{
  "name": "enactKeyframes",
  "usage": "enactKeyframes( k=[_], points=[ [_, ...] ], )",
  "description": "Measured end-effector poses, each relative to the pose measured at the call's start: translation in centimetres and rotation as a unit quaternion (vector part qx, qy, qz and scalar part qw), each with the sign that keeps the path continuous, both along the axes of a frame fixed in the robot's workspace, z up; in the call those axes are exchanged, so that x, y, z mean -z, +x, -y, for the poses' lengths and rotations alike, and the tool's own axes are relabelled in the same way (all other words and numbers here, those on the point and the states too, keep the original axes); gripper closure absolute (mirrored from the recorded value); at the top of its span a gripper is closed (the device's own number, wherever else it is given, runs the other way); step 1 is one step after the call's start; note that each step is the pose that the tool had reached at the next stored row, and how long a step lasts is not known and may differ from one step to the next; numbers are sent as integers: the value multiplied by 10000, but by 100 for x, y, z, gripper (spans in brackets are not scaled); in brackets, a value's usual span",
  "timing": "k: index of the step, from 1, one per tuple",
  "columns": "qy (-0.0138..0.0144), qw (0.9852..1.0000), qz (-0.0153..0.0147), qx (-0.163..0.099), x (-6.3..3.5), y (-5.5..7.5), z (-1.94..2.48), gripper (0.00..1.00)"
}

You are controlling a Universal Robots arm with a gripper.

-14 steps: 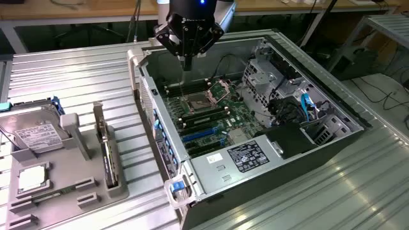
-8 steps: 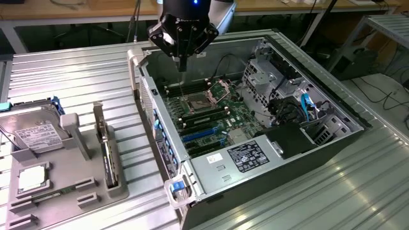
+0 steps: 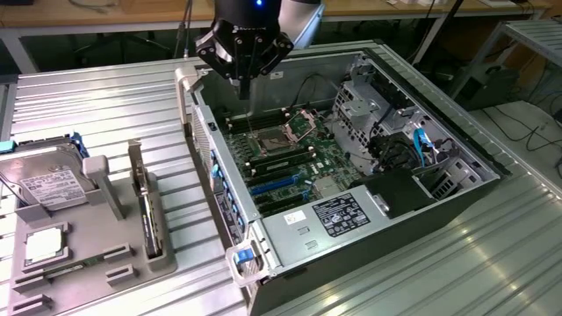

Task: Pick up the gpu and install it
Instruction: 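Reach for the gpu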

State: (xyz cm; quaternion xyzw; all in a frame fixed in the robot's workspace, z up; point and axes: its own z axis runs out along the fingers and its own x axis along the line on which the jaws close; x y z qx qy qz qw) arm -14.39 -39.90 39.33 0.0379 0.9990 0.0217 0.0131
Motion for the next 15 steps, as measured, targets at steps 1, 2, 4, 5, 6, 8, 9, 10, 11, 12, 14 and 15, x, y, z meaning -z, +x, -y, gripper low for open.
enactKeyframes(
  k=[1, 2, 4, 5, 6, 8, 9, 10, 11, 12, 14, 15],
  points=[
    [0, 10000, 0, 0, 0, -16, 0, 89],
    [0, 10000, 0, 0, 0, -32, 0, 89],
    [0, 10000, 0, 0, 0, -64, 1, 89],
    [1, 10000, 0, 1, 1, -82, 1, 89],
    [1, 10000, 0, 0, 0, -95, 1, 89],
    [1, 10000, 0, 0, 0, -128, 2, 89],
    [0, 10000, 0, 0, 0, -142, 2, 89],
    [1, 10000, 0, 0, 1, -157, 2, 89],
    [0, 10000, 0, 0, 0, -178, 2, 89],
    [0, 10000, 0, 0, 0, -195, 2, 89],
    [0, 10000, 0, 0, 0, -220, 2, 89],
    [1, 10000, 1, 0, 1, -232, 2, 89]
  ],
)
